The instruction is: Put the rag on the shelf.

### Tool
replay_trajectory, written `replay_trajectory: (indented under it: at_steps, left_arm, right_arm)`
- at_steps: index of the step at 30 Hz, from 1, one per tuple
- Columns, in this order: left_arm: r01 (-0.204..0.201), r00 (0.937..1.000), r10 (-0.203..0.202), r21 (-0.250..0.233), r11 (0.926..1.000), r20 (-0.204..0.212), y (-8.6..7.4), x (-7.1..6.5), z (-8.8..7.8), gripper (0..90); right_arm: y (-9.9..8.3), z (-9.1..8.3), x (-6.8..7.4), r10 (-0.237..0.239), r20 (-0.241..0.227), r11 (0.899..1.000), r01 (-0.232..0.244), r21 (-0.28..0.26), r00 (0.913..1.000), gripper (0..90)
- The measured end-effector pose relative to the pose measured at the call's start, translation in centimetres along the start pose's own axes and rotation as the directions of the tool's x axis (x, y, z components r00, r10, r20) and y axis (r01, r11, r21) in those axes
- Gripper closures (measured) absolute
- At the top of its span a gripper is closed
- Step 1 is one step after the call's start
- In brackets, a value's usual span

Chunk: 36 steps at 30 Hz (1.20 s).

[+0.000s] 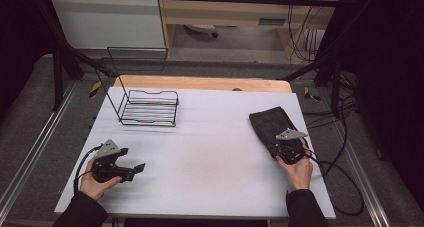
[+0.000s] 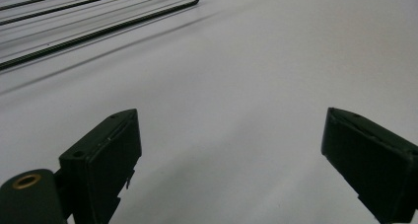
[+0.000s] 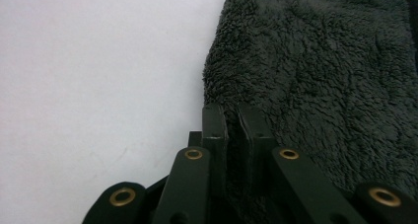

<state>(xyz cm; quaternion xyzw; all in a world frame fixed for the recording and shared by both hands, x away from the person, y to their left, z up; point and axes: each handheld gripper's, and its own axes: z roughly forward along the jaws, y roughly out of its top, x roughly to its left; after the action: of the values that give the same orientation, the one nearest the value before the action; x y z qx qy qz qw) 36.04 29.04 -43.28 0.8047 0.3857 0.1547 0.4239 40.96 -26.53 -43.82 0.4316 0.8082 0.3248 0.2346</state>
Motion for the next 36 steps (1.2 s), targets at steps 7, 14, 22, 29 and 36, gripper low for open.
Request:
replay_trajectory:
  at_steps: [7,14,22,29,36]
  left_arm:
    - [0.002,1.0,-0.002,-0.001,1.0,0.0,0.0,0.0,0.0,8.1]
    - [0.003,1.0,-0.003,0.0,1.0,-0.001,0.0,0.0,0.0,8.2]
    - [0.007,1.0,-0.007,-0.004,1.0,-0.003,0.0,0.0,0.0,8.2]
    - [0.005,1.0,-0.005,0.0,1.0,-0.004,0.0,0.0,0.0,8.1]
    - [0.005,1.0,-0.005,0.001,1.0,-0.003,0.0,0.0,0.0,8.0]
  right_arm:
    - [0.4,-0.7,0.2,0.004,-0.018,1.0,-0.004,-0.017,0.9998,84.1]
    - [0.9,-0.9,1.0,-0.008,-0.057,1.0,0.007,-0.025,0.9984,84.1]
    - [1.3,-1.2,2.5,-0.003,-0.12,0.999,-0.002,-0.037,0.9927,84.1]
    - [1.6,-1.4,3.9,0.0,-0.165,0.999,-0.005,-0.034,0.9863,84.1]
    - [2.0,-1.4,5.2,0.003,-0.211,0.999,-0.01,-0.033,0.9775,84.1]
